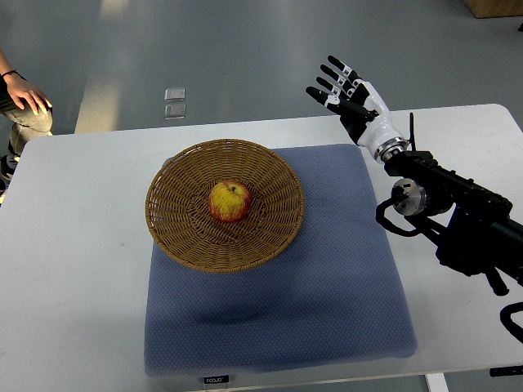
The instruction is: Place red apple in basket with right hand
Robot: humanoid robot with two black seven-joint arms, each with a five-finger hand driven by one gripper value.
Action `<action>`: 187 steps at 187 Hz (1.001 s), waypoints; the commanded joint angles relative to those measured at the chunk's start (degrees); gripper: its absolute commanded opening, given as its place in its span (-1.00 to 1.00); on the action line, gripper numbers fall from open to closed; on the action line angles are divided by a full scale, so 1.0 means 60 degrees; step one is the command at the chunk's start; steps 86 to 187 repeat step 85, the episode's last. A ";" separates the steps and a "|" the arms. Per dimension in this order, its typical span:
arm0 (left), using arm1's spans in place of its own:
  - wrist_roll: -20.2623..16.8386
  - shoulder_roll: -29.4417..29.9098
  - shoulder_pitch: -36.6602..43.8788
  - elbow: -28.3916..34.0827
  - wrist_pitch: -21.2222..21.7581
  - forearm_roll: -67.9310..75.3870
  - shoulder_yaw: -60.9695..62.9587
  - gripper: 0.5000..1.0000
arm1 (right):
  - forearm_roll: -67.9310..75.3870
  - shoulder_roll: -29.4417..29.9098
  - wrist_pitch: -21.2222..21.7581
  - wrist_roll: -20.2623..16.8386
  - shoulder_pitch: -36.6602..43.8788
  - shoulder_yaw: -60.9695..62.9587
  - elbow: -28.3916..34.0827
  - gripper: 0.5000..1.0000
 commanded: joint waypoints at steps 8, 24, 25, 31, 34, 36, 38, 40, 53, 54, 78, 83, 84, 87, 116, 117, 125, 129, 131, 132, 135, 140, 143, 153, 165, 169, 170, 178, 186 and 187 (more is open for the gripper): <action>0.0000 0.0000 -0.0006 0.0006 0.0000 -0.0014 0.0000 1.00 | 0.0493 0.0043 -0.0071 0.0015 -0.0103 0.0196 0.0001 0.66; 0.0000 0.0000 -0.0006 -0.0009 0.0000 0.0000 0.0000 1.00 | 0.0552 0.0263 -0.0057 0.0030 -0.0308 0.0225 0.0001 0.66; 0.0000 0.0000 0.0009 -0.0009 0.0000 0.0000 0.0000 1.00 | 0.0552 0.0292 -0.0057 0.0044 -0.0322 0.0225 0.0001 0.66; 0.0000 0.0000 -0.0006 -0.0023 0.0000 0.0000 0.0000 1.00 | 0.0552 0.0321 -0.0057 0.0059 -0.0395 0.0240 -0.0014 0.66; 0.0000 0.0000 0.0009 -0.0023 0.0000 0.0000 0.0000 1.00 | 0.0552 0.0322 -0.0042 0.0059 -0.0410 0.0240 -0.0029 0.66; 0.0000 0.0000 0.0009 -0.0023 0.0000 0.0000 0.0000 1.00 | 0.0552 0.0322 -0.0042 0.0074 -0.0425 0.0240 -0.0029 0.66; 0.0000 0.0000 0.0009 -0.0038 0.0000 0.0000 0.0000 1.00 | 0.0537 0.0322 -0.0042 0.0074 -0.0440 0.0240 -0.0029 0.67; 0.0000 0.0000 0.0009 -0.0038 0.0000 0.0000 0.0000 1.00 | 0.0537 0.0322 -0.0042 0.0074 -0.0440 0.0240 -0.0029 0.67; 0.0000 0.0000 -0.0006 -0.0038 0.0000 0.0000 0.0000 1.00 | 0.0523 0.0234 -0.0027 0.0103 -0.0454 0.0240 -0.0029 0.66; 0.0000 0.0000 0.0009 -0.0038 0.0000 0.0000 0.0000 1.00 | 0.0523 0.0234 -0.0042 0.0103 -0.0454 0.0240 -0.0029 0.67; 0.0000 0.0000 -0.0006 0.0006 0.0000 0.0000 0.0000 1.00 | 0.0552 0.0219 -0.0057 0.0132 -0.0454 0.0255 -0.0190 0.66; 0.0000 0.0000 -0.0006 0.0006 0.0000 0.0000 0.0000 1.00 | 0.0552 0.0263 -0.0057 0.0132 -0.0454 0.0255 -0.0248 0.66; 0.0000 0.0000 -0.0006 0.0006 0.0000 0.0000 0.0000 1.00 | 0.0552 0.0263 -0.0057 0.0132 -0.0454 0.0255 -0.0248 0.66; 0.0000 0.0000 -0.0006 0.0006 0.0000 0.0000 0.0000 1.00 | 0.0552 0.0278 -0.0057 0.0132 -0.0454 0.0255 -0.0263 0.66; 0.0000 0.0000 -0.0006 0.0006 0.0000 0.0000 0.0000 1.00 | 0.0552 0.0278 -0.0057 0.0132 -0.0454 0.0255 -0.0263 0.66; 0.0000 0.0000 -0.0006 0.0006 0.0000 0.0000 0.0000 1.00 | 0.0552 0.0278 -0.0057 0.0132 -0.0454 0.0255 -0.0263 0.66; 0.0000 0.0000 -0.0006 0.0006 0.0000 0.0000 0.0000 1.00 | 0.0552 0.0278 -0.0057 0.0132 -0.0454 0.0255 -0.0263 0.66; 0.0000 0.0000 -0.0006 0.0006 0.0000 0.0000 0.0000 1.00 | 0.0552 0.0278 -0.0057 0.0132 -0.0454 0.0255 -0.0263 0.66; 0.0000 0.0000 -0.0006 0.0006 0.0000 0.0000 0.0000 1.00 | 0.0552 0.0278 -0.0057 0.0132 -0.0454 0.0255 -0.0263 0.66; 0.0000 0.0000 -0.0006 0.0006 0.0000 0.0000 0.0000 1.00 | 0.0552 0.0278 -0.0057 0.0132 -0.0454 0.0255 -0.0263 0.66; 0.0000 0.0000 -0.0006 0.0006 0.0000 0.0000 0.0000 1.00 | 0.0552 0.0278 -0.0057 0.0132 -0.0454 0.0255 -0.0263 0.66; 0.0000 0.0000 -0.0006 0.0006 0.0000 0.0000 0.0000 1.00 | 0.0552 0.0278 -0.0057 0.0132 -0.0454 0.0255 -0.0263 0.66; 0.0000 0.0000 -0.0006 0.0006 0.0000 0.0000 0.0000 1.00 | 0.0552 0.0278 -0.0057 0.0132 -0.0454 0.0255 -0.0263 0.66; 0.0000 0.0000 -0.0006 0.0006 0.0000 0.0000 0.0000 1.00 | 0.0552 0.0278 -0.0057 0.0132 -0.0454 0.0255 -0.0263 0.66; 0.0000 0.0000 -0.0006 0.0006 0.0000 0.0000 0.0000 1.00 | 0.0552 0.0278 -0.0057 0.0132 -0.0454 0.0255 -0.0263 0.66; 0.0000 0.0000 -0.0006 0.0006 0.0000 0.0000 0.0000 1.00 | 0.0552 0.0278 -0.0057 0.0132 -0.0454 0.0255 -0.0263 0.66; 0.0000 0.0000 -0.0006 0.0006 0.0000 0.0000 0.0000 1.00 | 0.0552 0.0278 -0.0057 0.0132 -0.0454 0.0255 -0.0263 0.66; 0.0000 0.0000 -0.0006 0.0006 0.0000 0.0000 0.0000 1.00 | 0.0552 0.0278 -0.0057 0.0132 -0.0454 0.0255 -0.0263 0.66; 0.0000 0.0000 -0.0006 0.0006 0.0000 0.0000 0.0000 1.00 | 0.0552 0.0278 -0.0057 0.0132 -0.0454 0.0255 -0.0263 0.66; 0.0000 0.0000 -0.0006 0.0006 0.0000 0.0000 0.0000 1.00 | 0.0552 0.0278 -0.0057 0.0132 -0.0454 0.0255 -0.0263 0.66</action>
